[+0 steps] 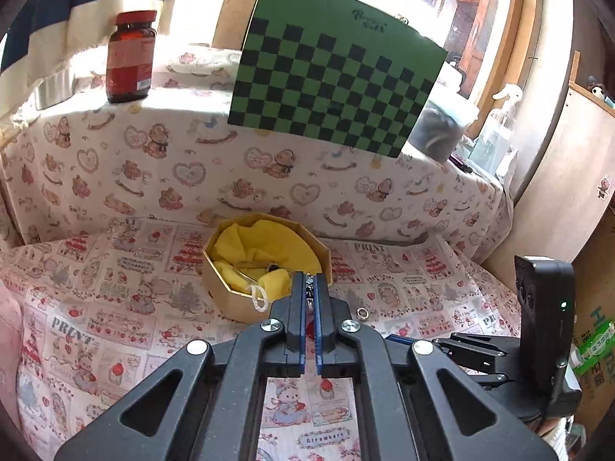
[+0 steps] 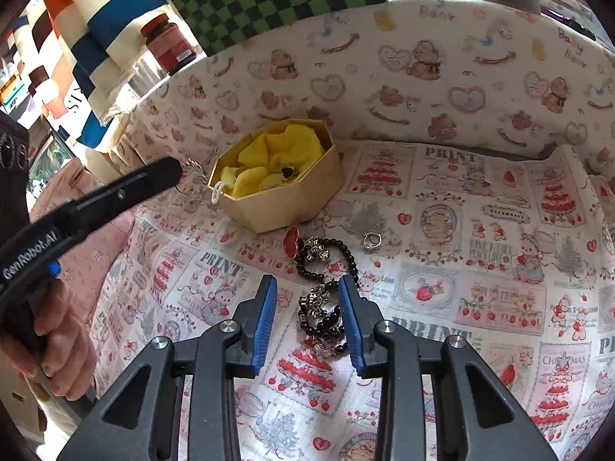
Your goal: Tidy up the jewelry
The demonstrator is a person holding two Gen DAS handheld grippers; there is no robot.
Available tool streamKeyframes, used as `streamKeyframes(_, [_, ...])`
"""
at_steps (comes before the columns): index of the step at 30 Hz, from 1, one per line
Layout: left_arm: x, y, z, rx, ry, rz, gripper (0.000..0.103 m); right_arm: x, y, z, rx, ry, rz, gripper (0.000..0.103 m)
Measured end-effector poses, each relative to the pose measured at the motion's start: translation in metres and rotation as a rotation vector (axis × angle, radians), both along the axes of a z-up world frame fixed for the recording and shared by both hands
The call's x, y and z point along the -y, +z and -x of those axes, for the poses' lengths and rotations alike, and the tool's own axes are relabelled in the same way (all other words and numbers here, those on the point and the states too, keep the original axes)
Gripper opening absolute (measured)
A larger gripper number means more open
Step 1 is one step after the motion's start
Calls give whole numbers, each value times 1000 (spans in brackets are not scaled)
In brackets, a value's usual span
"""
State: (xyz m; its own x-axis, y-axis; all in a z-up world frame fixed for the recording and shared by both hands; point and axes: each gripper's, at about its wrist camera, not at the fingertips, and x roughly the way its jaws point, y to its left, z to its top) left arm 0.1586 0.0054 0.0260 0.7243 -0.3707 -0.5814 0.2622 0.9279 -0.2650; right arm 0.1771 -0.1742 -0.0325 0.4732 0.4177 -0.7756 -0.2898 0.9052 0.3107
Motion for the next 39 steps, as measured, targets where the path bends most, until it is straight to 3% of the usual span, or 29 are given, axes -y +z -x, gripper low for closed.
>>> streamKeyframes(4, [-6,5,2,23,18,11,2,-5,-9,-2,-4,-24,32,28])
streamKeyframes(8, [-12,7,4,60,40,12,2,-7,-16,-6,-3,-35,48,12])
streamKeyframes(15, [-31,-7,-13,56,66,65,2,1,-6,-2,42,-52,0,8])
streamKeyframes(19, [-45,-16,-22,60,-6,216,2,12,5,0,96,-93,-71,8])
streamKeyframes(27, [-63,-34,-40,40,1,407,2,32,16,1,197,-165,-175,8])
streamKeyframes(35, [-46,-47,-49,5,4,323,2,35,14,1,207,-167,-195,8])
streamKeyframes(39, [-41,-44,-46,40,32,265,2,37,17,4,221,-162,-218,8])
